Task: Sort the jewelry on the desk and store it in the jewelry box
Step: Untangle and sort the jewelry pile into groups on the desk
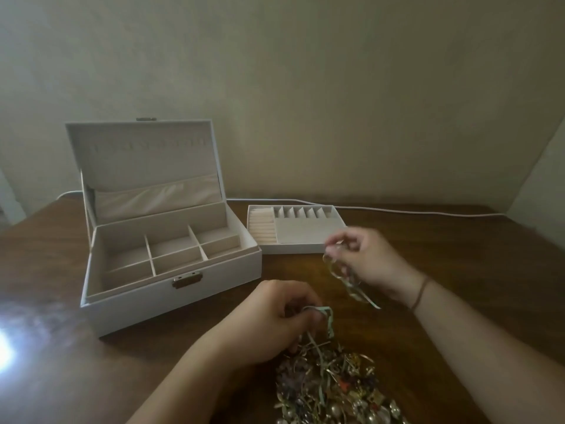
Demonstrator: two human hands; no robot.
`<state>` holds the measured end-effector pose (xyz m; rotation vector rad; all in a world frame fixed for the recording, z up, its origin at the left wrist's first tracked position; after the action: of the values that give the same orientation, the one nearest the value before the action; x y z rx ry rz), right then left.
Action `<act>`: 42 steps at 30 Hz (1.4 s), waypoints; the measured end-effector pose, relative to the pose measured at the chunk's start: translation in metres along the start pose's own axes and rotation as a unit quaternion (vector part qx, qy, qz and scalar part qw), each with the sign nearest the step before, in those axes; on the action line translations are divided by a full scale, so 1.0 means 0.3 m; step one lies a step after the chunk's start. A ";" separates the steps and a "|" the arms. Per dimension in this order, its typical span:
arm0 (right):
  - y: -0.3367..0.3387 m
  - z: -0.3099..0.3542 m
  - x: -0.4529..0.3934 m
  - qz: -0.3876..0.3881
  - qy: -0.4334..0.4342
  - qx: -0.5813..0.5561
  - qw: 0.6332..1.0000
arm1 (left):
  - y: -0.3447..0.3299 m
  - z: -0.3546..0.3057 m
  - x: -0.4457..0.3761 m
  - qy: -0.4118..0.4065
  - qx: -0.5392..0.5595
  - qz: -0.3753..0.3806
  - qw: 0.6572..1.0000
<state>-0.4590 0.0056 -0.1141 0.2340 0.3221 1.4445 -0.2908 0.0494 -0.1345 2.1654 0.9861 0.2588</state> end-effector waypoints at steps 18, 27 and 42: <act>-0.228 0.053 0.240 0.226 -0.012 -0.168 0.960 | 0.152 -0.013 0.040 -0.043 0.228 -0.317 0.920; 0.016 0.159 0.189 0.063 0.072 -0.551 0.829 | 0.032 -0.002 -0.008 -0.013 0.294 -0.117 0.949; 0.005 -0.028 0.089 -0.011 0.089 0.296 0.951 | 0.042 0.050 -0.019 0.060 -0.147 -0.060 0.985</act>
<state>-0.4606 0.0320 -0.1234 0.5830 0.9062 1.3176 -0.2808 0.0316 -0.1357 1.8338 1.0687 0.4531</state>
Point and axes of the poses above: each hand's wrist, its own x-axis away from the middle knuckle, its own y-axis out of the back of the hand, z = x × y, the point moved 8 cm from there along -x, towards the middle knuckle, and after that the axes turned 10 degrees about -x, right-handed, at the moved point
